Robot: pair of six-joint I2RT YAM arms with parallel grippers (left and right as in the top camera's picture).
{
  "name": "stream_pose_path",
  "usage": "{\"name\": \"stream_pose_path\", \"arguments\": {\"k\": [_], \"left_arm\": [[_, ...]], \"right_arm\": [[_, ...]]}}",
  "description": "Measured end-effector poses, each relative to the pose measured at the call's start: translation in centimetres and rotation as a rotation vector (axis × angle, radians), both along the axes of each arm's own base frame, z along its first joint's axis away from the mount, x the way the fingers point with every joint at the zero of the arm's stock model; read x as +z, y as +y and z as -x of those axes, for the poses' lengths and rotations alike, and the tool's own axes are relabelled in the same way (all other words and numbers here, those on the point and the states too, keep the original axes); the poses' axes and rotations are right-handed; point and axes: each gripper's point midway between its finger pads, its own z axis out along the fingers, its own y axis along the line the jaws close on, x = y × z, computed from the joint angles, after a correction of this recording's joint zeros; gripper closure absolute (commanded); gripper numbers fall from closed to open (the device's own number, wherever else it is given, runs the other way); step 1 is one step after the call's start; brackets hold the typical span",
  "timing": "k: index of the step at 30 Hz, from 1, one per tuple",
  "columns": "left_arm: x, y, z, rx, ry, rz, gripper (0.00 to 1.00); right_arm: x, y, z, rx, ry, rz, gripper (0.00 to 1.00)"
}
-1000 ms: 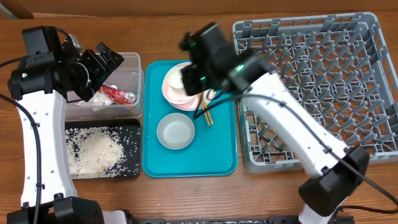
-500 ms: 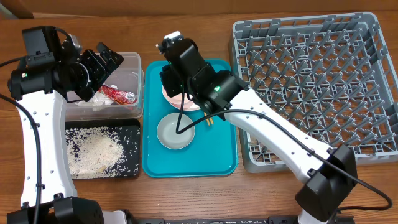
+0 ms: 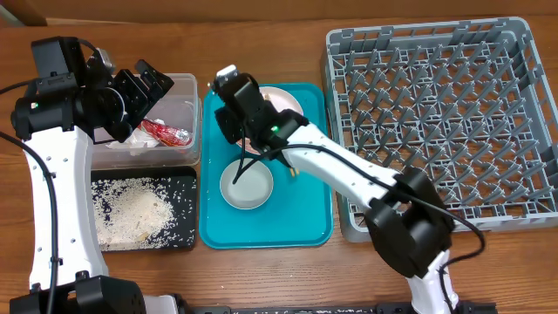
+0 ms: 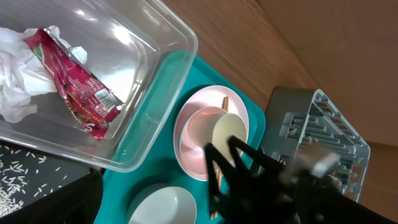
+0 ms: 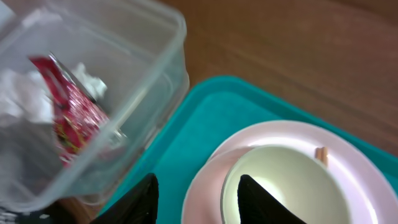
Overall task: Sort waste into correct bins and load items into the dishwasher
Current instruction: 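Close the right gripper on the white cup rim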
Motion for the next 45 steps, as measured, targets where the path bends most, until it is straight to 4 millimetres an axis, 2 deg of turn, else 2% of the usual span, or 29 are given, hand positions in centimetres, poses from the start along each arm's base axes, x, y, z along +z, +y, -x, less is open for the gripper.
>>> {"name": "stream_pose_path", "arguments": {"k": [4,9,24,36,45], "left_arm": [[0.0,0.0,0.0,0.000,-0.001,0.000,0.00],[0.0,0.0,0.0,0.000,0.000,0.000,0.00],[0.0,0.0,0.0,0.000,0.000,0.000,0.00],[0.0,0.0,0.0,0.000,-0.001,0.000,0.00],[0.0,0.0,0.0,0.000,-0.001,0.000,0.00]], "right_arm": [[-2.0,-0.2,0.2,0.010,0.021,0.036,0.59],[-2.4,-0.4,0.4,0.018,0.031,0.057,0.63],[-2.8,-1.0,0.6,0.016,0.049,0.078,0.62],[-3.4,-3.4,-0.8,-0.031,0.075,0.100,0.62],[-4.1,-4.1,-0.1,-0.030,0.111,0.133,0.62]]}}
